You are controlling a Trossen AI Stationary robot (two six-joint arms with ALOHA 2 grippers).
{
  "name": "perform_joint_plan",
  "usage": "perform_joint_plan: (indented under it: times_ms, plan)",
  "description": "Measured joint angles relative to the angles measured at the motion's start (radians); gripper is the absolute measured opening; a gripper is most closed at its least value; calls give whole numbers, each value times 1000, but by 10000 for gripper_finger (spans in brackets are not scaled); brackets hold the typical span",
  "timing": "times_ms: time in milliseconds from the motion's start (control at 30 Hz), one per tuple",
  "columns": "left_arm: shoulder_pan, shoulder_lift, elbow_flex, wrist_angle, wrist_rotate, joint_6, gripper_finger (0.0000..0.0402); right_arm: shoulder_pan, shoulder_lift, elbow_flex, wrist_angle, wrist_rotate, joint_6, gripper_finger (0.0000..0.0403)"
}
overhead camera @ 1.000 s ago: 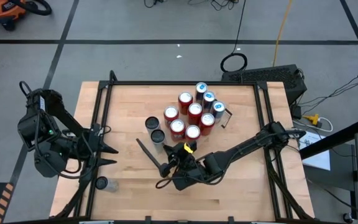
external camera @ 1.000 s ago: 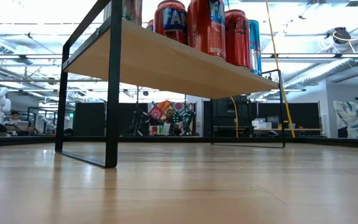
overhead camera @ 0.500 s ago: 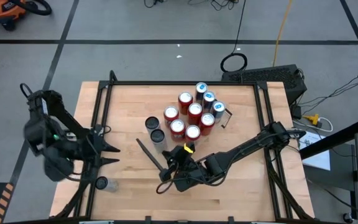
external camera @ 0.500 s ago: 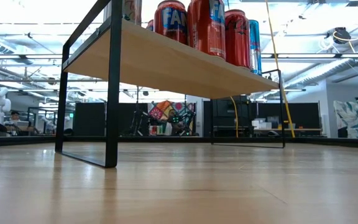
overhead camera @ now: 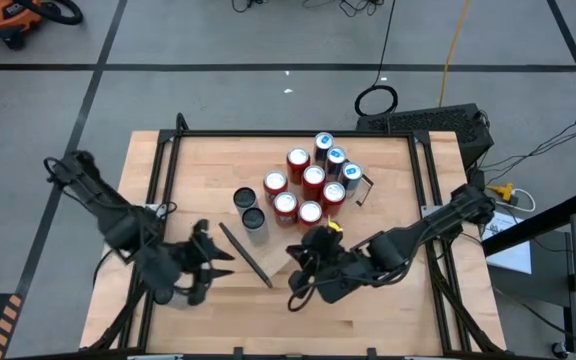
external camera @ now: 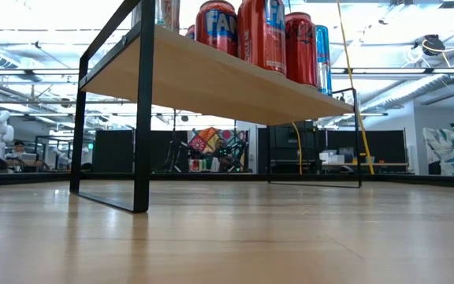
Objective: Place canned beverage on shelf
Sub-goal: Put the right white soda can on the shelf
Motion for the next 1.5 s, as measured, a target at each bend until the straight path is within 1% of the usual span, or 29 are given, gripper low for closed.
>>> perform_joint_plan:
  times_ms: [67, 133, 300, 467, 567, 667, 800, 967, 1333, 1500]
  plan:
    - [43, 5, -25, 86, 42, 66, 143, -1, -17, 0, -16, 1, -8, 0]
    - [82, 12, -40, 135, 55, 105, 142, -1, -31, 0, -37, 0, -12, 0]
    - [171, 23, -64, 127, 87, 127, 121, 9, -49, 0, -89, -1, -5, 0]
    - [221, 42, -65, 129, 93, 173, 87, 24, -48, 0, -116, -1, -4, 0]
    - [247, 60, -65, 126, 105, 177, 73, 25, -48, 0, -129, -2, -5, 0]
    - [255, 68, -65, 121, 122, 176, 65, 24, -48, 0, -133, -1, -5, 0]
    - [256, 69, -65, 90, 120, 169, 61, 24, -48, 0, -143, -1, -5, 0]
    - [255, 69, -65, 17, 100, 126, 61, 24, -48, 0, -160, -1, -5, 0]
    - [256, 69, -64, 9, 58, 130, 61, 24, -48, 0, -165, 0, -7, 0]
    - [255, 69, -64, -28, 21, 123, 61, 24, -48, 0, -165, 0, -5, 0]
